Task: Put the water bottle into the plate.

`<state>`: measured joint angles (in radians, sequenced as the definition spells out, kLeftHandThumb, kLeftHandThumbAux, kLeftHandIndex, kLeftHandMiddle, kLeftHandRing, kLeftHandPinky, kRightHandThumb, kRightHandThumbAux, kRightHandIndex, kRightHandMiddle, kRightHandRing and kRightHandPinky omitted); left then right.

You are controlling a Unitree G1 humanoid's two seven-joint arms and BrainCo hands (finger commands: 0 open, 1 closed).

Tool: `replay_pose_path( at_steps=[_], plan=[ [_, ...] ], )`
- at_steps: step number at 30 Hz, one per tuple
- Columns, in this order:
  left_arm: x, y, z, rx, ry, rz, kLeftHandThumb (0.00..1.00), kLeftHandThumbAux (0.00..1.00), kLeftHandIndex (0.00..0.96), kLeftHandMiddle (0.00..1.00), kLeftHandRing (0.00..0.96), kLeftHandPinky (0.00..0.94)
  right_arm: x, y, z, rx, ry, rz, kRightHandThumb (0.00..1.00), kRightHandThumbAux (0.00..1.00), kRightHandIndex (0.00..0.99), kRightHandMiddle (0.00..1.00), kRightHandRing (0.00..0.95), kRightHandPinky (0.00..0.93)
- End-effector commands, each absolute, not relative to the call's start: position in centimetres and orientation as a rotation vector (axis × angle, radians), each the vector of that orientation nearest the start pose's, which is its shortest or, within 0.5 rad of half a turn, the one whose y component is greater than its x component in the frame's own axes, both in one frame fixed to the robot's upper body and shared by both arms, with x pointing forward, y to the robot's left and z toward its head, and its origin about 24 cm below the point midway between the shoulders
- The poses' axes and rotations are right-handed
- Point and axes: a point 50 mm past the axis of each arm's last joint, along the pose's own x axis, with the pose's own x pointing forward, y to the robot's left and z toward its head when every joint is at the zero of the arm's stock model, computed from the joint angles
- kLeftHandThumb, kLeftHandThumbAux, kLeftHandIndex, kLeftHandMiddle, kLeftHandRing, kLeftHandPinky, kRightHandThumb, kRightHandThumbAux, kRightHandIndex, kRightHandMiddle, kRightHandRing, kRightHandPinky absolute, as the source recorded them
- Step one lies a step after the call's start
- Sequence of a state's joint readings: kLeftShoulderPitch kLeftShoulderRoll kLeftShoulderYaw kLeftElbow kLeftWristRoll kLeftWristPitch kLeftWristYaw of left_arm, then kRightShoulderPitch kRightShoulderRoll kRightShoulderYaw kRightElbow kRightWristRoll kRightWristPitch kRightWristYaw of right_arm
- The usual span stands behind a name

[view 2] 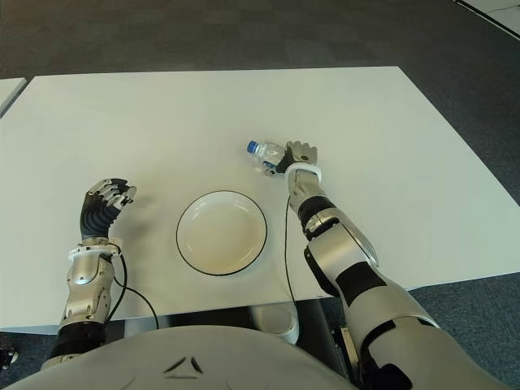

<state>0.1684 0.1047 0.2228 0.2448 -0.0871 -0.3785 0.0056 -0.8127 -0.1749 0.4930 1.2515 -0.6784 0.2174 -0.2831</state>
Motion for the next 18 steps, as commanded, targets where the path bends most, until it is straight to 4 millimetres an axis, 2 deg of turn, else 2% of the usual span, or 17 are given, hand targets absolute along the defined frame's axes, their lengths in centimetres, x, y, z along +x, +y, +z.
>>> replay_pose_path(
  at_steps=[1,6,18],
  plan=[
    [19.58,23.83,-0.76,0.052,0.022,0.310,0.707,0.710,0.432,0.523,0.502,0.486,33.25,-16.80,-2.62,-1.332,0.516,0.121,0.716,0.700,0.434,0.666,0.676,0.694],
    [19.59,23.85,-0.76,0.053,0.017,0.313,0.706,0.711,0.432,0.528,0.507,0.489,33.46,-16.72,-2.37,-1.254,0.516,0.093,0.713,0.706,0.436,0.715,0.703,0.714],
    [19.62,24.07,-0.78,0.080,0.012,0.336,0.706,0.711,0.432,0.540,0.512,0.495,33.97,-16.49,-1.75,-1.165,0.487,0.067,0.704,0.721,0.436,0.750,0.741,0.782]
  ],
)
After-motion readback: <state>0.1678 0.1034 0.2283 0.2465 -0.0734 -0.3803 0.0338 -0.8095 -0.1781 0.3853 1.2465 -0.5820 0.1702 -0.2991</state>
